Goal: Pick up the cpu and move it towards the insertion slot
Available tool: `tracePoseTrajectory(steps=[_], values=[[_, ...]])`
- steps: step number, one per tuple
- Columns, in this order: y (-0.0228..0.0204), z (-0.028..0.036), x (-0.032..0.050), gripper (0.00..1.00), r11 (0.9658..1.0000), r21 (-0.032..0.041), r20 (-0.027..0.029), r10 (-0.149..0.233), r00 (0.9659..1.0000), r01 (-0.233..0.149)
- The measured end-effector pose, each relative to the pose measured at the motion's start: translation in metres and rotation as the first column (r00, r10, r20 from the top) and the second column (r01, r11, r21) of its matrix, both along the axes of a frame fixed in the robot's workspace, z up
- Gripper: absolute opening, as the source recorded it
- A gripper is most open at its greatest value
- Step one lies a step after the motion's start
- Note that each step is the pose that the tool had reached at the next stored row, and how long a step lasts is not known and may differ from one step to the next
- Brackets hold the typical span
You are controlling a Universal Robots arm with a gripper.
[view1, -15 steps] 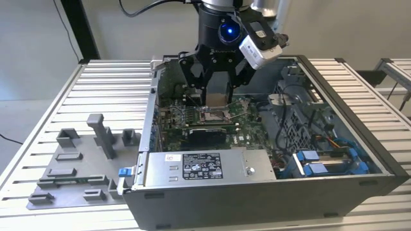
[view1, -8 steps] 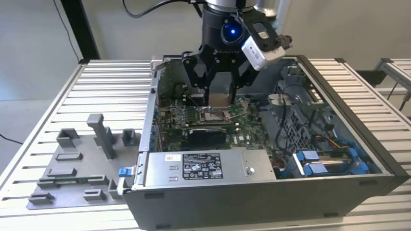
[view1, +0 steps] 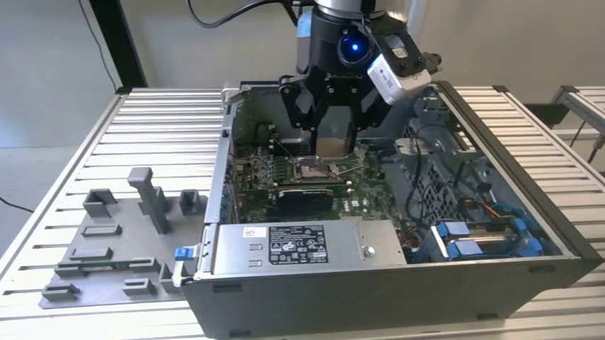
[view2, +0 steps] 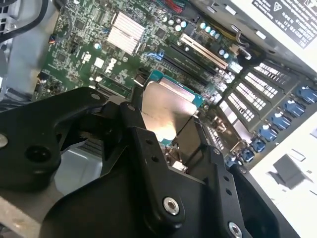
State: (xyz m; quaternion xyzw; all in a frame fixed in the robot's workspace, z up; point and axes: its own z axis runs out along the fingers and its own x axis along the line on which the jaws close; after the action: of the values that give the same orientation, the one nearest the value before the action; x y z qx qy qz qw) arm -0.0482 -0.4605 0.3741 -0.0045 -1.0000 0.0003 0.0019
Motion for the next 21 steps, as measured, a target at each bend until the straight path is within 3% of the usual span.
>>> tracePoseTrajectory(steps=[8,11,14,21], values=[[0.0002,-0.0001,0.0016,0.0,1.0,-0.0001,-0.0004,-0.003,1.0,0.003],[0.0021,-0.0002,0.0016,0.0,1.0,-0.0003,-0.0005,-0.002,1.0,0.002],[0.0084,-0.0007,0.0016,0.0,1.0,-0.0004,-0.0005,-0.003,1.0,0.003],[0.0288,-0.0026,0.0016,0.0,1.0,-0.0012,-0.0005,-0.003,1.0,0.003]])
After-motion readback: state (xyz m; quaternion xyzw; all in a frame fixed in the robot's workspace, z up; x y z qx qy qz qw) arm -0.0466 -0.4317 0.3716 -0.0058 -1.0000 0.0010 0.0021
